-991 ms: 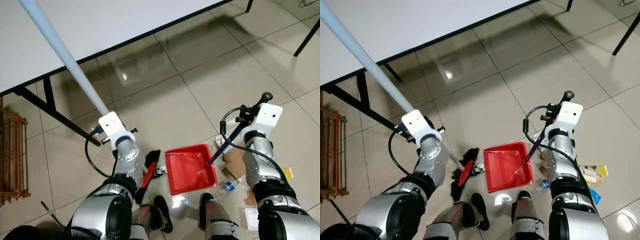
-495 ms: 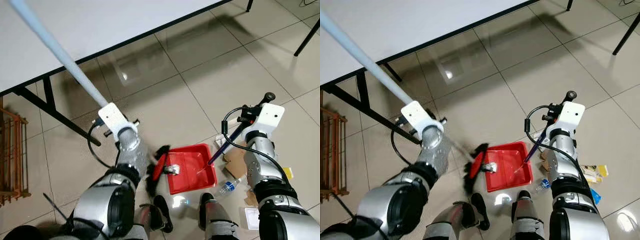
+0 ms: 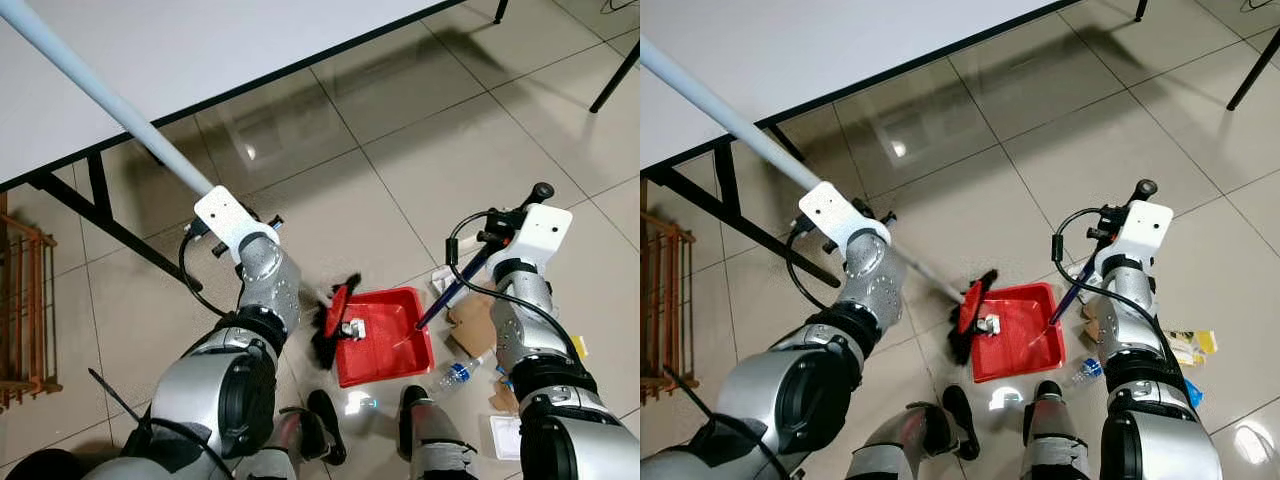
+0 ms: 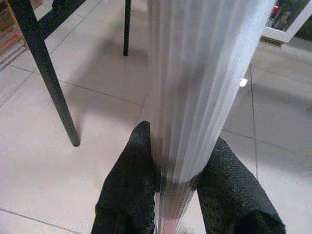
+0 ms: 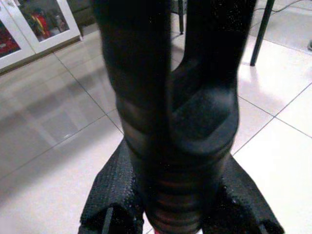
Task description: Sweep floor
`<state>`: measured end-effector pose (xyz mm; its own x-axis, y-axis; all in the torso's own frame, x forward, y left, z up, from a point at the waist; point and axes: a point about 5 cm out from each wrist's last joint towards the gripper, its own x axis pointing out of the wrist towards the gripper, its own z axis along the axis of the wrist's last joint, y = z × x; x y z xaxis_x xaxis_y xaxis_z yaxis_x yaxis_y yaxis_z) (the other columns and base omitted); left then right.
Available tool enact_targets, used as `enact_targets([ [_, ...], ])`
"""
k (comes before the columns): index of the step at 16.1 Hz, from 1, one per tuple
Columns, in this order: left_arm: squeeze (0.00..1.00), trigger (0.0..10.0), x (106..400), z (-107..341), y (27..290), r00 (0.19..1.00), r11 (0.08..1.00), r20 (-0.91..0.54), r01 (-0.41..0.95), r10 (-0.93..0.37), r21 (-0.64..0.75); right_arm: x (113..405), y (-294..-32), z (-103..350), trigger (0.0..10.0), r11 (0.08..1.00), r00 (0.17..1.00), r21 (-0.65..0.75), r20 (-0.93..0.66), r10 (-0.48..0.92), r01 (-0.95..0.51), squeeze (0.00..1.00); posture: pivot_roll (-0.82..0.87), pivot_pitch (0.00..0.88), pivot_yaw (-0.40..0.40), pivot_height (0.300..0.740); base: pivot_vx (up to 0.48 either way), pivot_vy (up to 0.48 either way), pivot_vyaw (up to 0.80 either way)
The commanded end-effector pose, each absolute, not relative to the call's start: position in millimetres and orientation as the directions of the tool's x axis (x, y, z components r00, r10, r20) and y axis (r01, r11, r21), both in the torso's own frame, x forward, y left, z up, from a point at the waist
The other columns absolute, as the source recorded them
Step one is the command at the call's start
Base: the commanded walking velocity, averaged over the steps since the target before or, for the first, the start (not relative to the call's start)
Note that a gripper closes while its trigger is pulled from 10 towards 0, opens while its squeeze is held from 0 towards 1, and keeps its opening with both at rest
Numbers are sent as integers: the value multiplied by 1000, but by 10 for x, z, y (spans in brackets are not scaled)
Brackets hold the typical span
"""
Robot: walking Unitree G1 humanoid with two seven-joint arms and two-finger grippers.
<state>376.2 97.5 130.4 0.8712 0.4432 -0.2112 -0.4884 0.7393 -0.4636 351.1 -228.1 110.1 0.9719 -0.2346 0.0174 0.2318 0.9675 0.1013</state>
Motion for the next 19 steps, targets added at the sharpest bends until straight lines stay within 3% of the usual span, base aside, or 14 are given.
enact_targets([
  [1, 0, 10000, 3570, 1464, -41, 947, 735, -254, -315, 199, -600, 3467, -2252, 966, 10000, 964, 972, 123, -40, -232, 236, 0, -246, 300, 189, 740, 0, 0, 0],
  [8, 0, 10000, 3732, 1532, 406, 941, 742, -155, -333, 300, -582, 3487, -2230, 953, 10000, 965, 972, 124, -53, -227, 232, 0, -219, 286, 185, 740, 0, 0, 0],
  [15, 0, 10000, 3728, 1381, 1194, 888, 779, -20, -413, 458, -473, 3469, -2268, 906, 10000, 962, 966, 94, -70, -249, 255, 0, -168, 273, 190, 740, 0, 0, 0],
  [19, 0, 10000, 3556, 1101, 1843, 819, 763, -18, -542, 573, -352, 3434, -2338, 856, 10000, 966, 962, 21, -91, -256, 258, 0, -157, 279, 181, 740, 0, 0, 0],
])
